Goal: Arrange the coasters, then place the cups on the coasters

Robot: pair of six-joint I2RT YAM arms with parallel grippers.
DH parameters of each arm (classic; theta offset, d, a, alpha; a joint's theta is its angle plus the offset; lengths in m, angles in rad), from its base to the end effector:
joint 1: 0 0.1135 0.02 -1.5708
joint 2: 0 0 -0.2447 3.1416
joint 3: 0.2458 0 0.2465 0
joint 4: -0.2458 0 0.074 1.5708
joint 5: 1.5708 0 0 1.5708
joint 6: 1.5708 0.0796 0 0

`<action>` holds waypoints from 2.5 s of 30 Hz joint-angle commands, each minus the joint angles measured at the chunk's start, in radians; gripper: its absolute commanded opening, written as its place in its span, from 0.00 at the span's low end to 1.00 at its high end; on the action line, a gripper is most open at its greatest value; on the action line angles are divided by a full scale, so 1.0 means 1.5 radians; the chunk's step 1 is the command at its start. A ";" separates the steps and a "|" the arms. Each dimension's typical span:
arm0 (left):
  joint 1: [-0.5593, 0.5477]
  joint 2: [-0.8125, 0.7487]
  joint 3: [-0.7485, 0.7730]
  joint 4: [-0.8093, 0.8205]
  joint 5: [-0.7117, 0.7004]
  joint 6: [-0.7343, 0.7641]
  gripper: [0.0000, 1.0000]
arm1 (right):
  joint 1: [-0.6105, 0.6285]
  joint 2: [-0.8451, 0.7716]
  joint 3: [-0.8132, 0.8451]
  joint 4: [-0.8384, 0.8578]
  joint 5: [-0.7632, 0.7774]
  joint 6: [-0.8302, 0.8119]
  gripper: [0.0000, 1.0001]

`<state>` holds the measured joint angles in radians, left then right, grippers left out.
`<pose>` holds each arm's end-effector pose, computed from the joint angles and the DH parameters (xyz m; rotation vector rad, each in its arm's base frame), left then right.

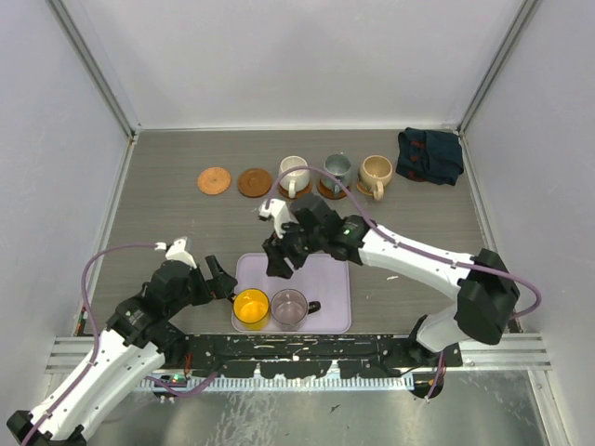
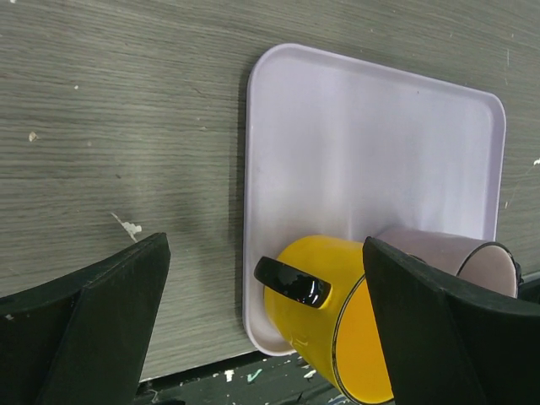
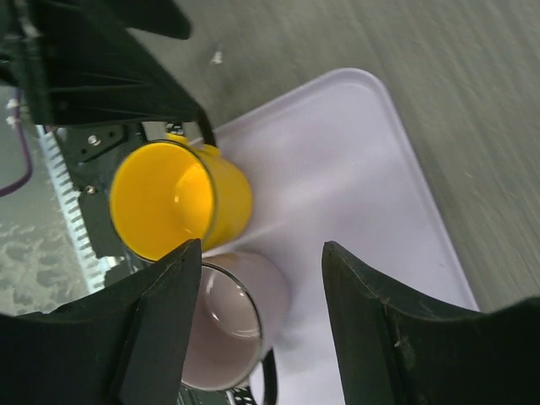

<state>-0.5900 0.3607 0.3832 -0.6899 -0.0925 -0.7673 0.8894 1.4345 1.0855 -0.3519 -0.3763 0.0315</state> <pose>0.1280 -0.0768 0.1703 -0.2562 2.2971 -0.6205 0.1946 0.2864 0.2351 -1.1765 2.0683 0.8936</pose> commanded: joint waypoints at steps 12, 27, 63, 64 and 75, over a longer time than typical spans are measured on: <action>-0.004 0.031 0.045 0.049 -0.072 0.025 0.98 | 0.096 0.100 0.106 -0.068 -0.042 -0.034 0.63; -0.003 0.033 0.040 0.051 -0.080 0.013 0.98 | 0.125 0.202 0.150 -0.142 0.027 -0.054 0.60; -0.004 0.069 -0.011 0.212 0.068 0.109 0.98 | 0.093 0.254 0.263 -0.091 0.407 -0.071 0.49; -0.004 0.069 -0.012 0.220 0.082 0.115 0.98 | 0.093 0.241 0.258 -0.089 0.416 -0.070 0.51; -0.003 0.136 -0.007 0.253 0.121 0.181 0.99 | 0.084 0.077 0.169 -0.072 0.520 0.028 0.55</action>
<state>-0.5900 0.5175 0.3618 -0.4023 0.0525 -0.5594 1.0283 1.6829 1.3815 -0.5026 0.2848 -0.0238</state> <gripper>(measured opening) 0.992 0.551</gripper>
